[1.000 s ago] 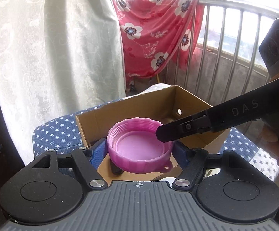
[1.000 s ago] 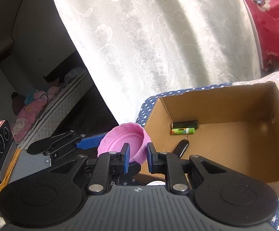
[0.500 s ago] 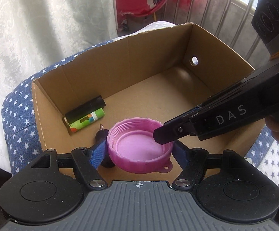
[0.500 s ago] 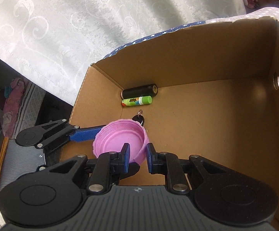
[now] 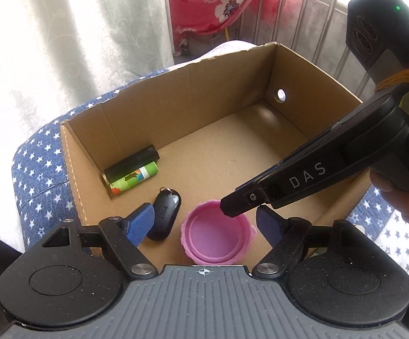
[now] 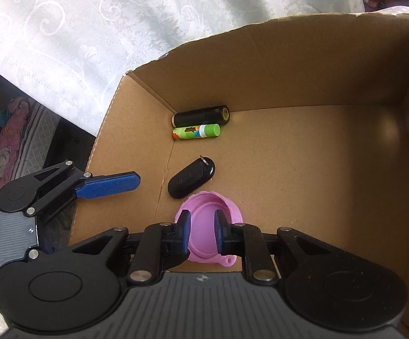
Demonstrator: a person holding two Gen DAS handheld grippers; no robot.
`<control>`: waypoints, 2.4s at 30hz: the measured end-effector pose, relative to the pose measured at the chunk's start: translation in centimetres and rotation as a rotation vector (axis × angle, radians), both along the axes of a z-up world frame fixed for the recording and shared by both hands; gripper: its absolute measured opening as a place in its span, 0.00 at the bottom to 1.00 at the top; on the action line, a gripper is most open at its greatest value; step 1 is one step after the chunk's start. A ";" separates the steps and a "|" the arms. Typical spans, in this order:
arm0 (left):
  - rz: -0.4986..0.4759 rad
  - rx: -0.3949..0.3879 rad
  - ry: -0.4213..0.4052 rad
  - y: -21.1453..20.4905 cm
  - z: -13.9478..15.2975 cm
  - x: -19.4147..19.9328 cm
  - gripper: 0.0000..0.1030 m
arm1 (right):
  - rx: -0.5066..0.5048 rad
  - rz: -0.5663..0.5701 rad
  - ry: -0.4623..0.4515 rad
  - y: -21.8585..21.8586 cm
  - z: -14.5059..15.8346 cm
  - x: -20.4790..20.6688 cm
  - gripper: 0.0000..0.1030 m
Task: Organize rigid objects
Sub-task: 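Lower the pink lid into the box and release it, then reach the right gripper to the black tape roll and grasp its edge, then carry the tape roll into the box and open the right gripper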
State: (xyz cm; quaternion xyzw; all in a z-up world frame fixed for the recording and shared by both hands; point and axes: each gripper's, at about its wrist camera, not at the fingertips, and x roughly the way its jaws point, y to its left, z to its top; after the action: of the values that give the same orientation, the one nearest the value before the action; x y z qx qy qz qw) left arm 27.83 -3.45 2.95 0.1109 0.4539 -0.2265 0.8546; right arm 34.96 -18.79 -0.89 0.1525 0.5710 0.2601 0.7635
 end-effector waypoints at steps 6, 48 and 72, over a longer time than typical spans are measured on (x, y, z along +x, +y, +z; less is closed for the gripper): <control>0.031 -0.083 -0.141 2.3 3.9 -3.9 0.80 | 0.107 -0.048 -0.100 -2.6 4.2 -3.3 0.19; -0.133 -0.038 -0.153 -3.9 -7.4 -18.5 0.65 | -0.085 -0.149 -0.291 -4.4 -4.0 -22.1 0.32; -0.095 -0.094 -0.313 -1.0 0.0 -22.3 0.63 | -0.139 -0.102 -0.494 -2.4 1.8 -25.5 0.22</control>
State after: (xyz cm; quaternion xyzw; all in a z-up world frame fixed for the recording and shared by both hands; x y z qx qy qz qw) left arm 5.53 -4.47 2.98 0.1262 0.2986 -0.2678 0.9073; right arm 9.46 -21.15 0.90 0.0601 0.3755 0.2106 0.9006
